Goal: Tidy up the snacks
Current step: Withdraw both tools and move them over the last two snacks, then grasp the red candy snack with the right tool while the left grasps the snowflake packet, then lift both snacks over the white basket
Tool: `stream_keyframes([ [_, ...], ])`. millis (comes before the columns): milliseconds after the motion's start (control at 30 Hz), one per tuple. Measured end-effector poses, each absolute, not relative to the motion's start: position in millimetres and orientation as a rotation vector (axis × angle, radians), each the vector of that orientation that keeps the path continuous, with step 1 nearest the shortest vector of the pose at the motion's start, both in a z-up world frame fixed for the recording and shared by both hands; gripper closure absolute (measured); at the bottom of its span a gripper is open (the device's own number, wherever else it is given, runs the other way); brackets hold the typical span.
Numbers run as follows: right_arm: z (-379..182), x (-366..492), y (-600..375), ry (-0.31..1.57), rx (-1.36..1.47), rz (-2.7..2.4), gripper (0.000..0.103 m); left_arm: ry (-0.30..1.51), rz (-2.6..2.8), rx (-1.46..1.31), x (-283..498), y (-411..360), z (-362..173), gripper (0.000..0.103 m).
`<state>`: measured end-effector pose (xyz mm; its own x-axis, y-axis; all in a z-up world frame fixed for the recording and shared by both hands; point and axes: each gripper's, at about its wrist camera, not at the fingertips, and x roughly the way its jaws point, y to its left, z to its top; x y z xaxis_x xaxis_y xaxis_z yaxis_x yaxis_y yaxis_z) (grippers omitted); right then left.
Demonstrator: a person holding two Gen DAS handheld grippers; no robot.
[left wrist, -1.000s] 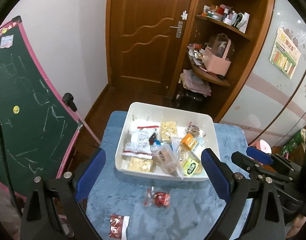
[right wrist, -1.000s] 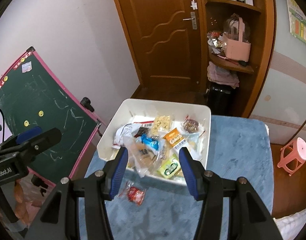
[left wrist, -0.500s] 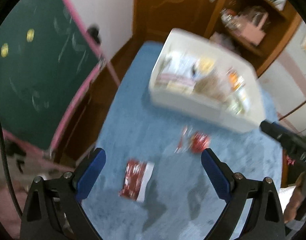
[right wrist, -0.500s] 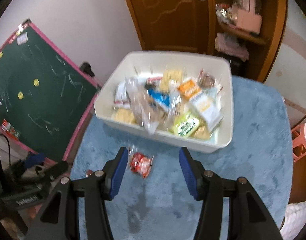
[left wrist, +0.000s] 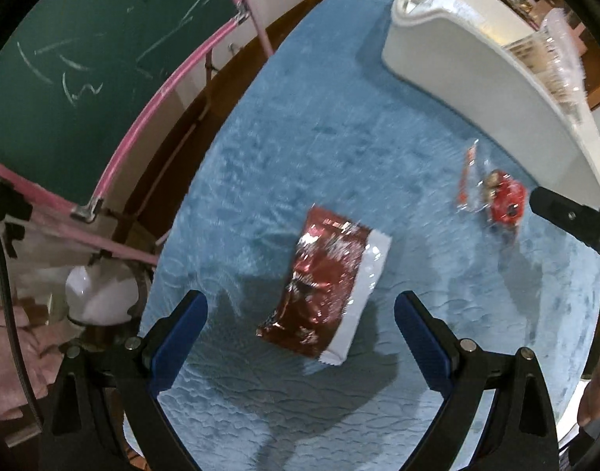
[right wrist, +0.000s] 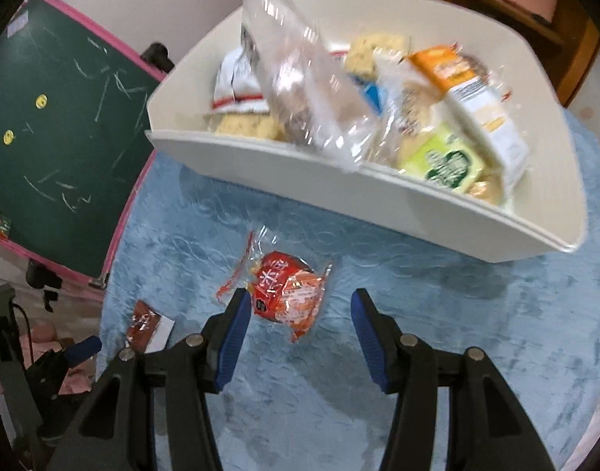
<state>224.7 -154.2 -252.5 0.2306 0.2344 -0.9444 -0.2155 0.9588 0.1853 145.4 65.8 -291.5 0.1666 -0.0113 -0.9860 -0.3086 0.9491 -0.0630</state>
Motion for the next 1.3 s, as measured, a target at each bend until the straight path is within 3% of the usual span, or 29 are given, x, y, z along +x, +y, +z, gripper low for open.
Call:
stream_keyframes([
  [367, -285.6, 233.0, -143.2, 1.357, 0.056, 0.337, 0.049, 1.424, 0.252, -0.340, 142.0, 83.1, -311.5, 0.008],
  [467, -286.0, 229.3, -140.3, 1.340, 0.028, 0.359, 0.053, 1.415, 0.256, -0.340, 142.3, 81.0, -309.2, 0.020],
  [533, -286.7, 227.3, -141.0, 1.342, 0.042, 0.369, 0.054, 1.399, 0.255, -0.312, 142.3, 77.0, -306.6, 0.041],
  [567, -286.1, 226.6, -143.1, 1.342, 0.045, 0.369, 0.054, 1.394, 0.256, -0.295, 142.3, 74.9, -304.6, 0.047],
  [600, -285.3, 225.4, -144.3, 1.340, 0.046, 0.368, 0.054, 1.388, 0.246, -0.285, 142.4, 72.0, -302.7, 0.060],
  [733, -280.2, 218.2, -149.7, 1.339, 0.053, 0.370, 0.054, 1.384, 0.220, -0.290, 143.7, 65.8, -297.7, 0.065],
  [1300, -216.6, 142.6, -197.4, 1.249, 0.092, 0.377, 0.054, 1.288, -0.028, -0.200, 126.8, -4.0, -213.9, 0.067],
])
